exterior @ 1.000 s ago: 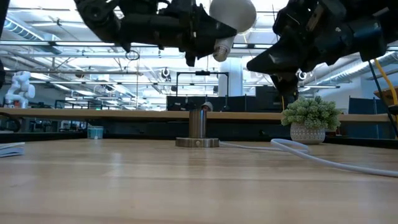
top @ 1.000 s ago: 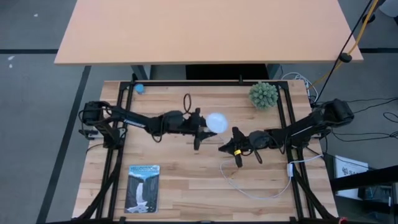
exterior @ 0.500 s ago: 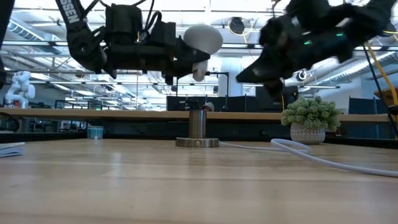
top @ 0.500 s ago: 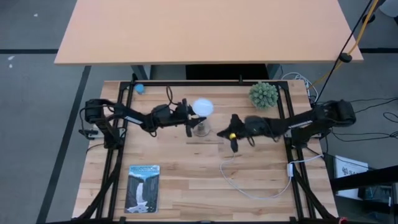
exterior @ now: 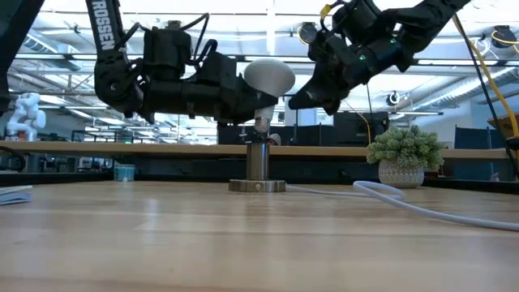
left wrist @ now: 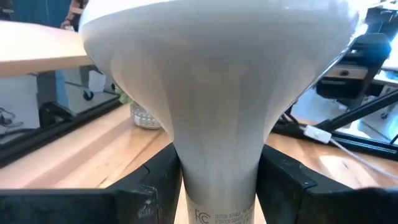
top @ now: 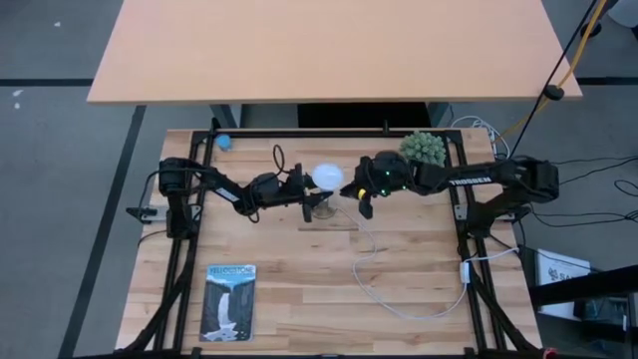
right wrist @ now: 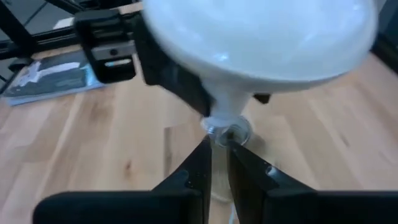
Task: Screw lightbulb
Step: Insert the lightbulb into the lamp
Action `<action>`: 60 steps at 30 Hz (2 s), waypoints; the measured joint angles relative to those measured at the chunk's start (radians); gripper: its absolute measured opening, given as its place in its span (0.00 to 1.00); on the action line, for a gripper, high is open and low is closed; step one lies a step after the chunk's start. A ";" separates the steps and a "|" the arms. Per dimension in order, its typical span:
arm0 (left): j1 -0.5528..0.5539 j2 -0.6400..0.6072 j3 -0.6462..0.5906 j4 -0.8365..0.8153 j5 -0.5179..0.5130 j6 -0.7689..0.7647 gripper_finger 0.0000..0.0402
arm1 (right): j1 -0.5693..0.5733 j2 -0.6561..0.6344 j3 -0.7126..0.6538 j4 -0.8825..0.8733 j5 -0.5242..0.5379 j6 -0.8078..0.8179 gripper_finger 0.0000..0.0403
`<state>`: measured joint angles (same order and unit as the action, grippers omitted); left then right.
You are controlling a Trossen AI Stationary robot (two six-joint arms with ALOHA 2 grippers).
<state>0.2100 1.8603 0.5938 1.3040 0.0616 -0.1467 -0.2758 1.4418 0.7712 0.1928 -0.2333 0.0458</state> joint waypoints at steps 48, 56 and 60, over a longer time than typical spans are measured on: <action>-0.009 -0.011 0.003 -0.208 -0.030 0.185 0.43 | 0.042 0.030 0.025 -0.054 0.047 -0.032 0.11; -0.010 -0.011 0.002 -0.209 -0.030 0.182 0.43 | 0.042 0.030 0.025 -0.051 0.048 -0.033 0.11; -0.014 -0.011 0.002 -0.209 -0.030 0.164 0.43 | 0.042 0.030 0.025 -0.046 0.049 -0.033 0.11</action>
<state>0.1959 1.8496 0.5957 1.0954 0.0311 0.0176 -0.2340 1.4719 0.7961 0.1466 -0.1839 0.0128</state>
